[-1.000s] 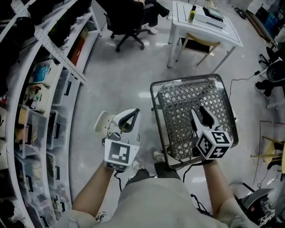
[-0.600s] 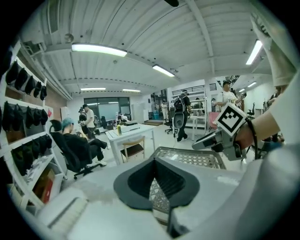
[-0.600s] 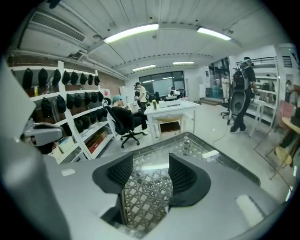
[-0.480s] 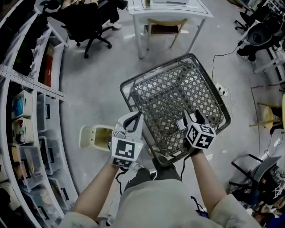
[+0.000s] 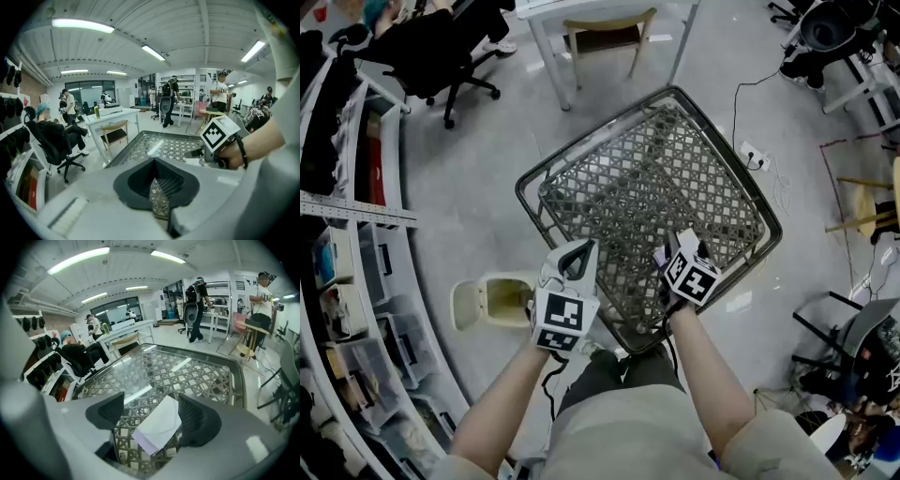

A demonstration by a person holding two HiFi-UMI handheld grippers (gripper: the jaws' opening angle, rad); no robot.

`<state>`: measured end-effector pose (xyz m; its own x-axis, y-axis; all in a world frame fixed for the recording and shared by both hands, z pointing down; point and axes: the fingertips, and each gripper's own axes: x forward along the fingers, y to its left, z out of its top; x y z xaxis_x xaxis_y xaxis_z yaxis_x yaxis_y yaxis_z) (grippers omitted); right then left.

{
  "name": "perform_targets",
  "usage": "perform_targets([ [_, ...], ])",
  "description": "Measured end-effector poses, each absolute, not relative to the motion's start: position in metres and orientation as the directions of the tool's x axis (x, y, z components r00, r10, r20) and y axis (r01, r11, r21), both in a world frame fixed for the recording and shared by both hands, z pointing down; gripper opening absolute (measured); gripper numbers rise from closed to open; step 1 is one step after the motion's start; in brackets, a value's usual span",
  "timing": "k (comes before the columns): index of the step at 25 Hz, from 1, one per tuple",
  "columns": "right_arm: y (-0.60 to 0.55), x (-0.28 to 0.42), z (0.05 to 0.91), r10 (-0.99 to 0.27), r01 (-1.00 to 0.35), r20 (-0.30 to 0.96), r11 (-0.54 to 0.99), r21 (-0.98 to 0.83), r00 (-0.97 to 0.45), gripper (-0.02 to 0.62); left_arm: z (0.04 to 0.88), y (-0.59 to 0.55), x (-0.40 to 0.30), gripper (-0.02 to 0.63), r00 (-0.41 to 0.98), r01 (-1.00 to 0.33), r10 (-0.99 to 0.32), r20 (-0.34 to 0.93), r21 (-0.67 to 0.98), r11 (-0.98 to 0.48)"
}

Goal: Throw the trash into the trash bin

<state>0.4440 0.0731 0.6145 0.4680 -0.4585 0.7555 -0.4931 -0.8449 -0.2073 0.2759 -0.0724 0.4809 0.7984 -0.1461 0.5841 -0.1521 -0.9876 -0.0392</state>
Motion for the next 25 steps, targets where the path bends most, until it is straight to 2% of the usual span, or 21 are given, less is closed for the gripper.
perform_targets([
  [3,0.086,0.449,0.641,-0.378,-0.376,0.785,-0.905,-0.2,0.491,0.399,0.498,-0.069,0.284,0.002,0.782,-0.139,-0.126,0.611,-0.027,-0.99],
  [9,0.103,0.454,0.681,-0.267,-0.203,0.844,-0.96,-0.192,0.466,0.427,0.522,-0.062,0.295,0.002,0.755,-0.125,-0.096,0.648,-0.002,-0.992],
  [15,0.097,0.448,0.702,-0.237,-0.169,0.888,-0.968,-0.183,0.395,0.431,0.533,-0.057,0.29,0.002,0.734,-0.128,-0.082,0.674,0.019,-0.992],
  [19,0.1,0.449,0.707,-0.214,-0.159,0.899,-0.974,-0.165,0.382,0.39,0.538,-0.058,0.281,0.002,0.725,-0.149,-0.093,0.683,0.023,-0.989],
  [25,0.096,0.454,0.695,-0.246,-0.174,0.885,-0.966,-0.191,0.395,0.37,0.537,-0.067,0.254,0.002,0.71,-0.208,-0.138,0.69,0.019,-0.978],
])
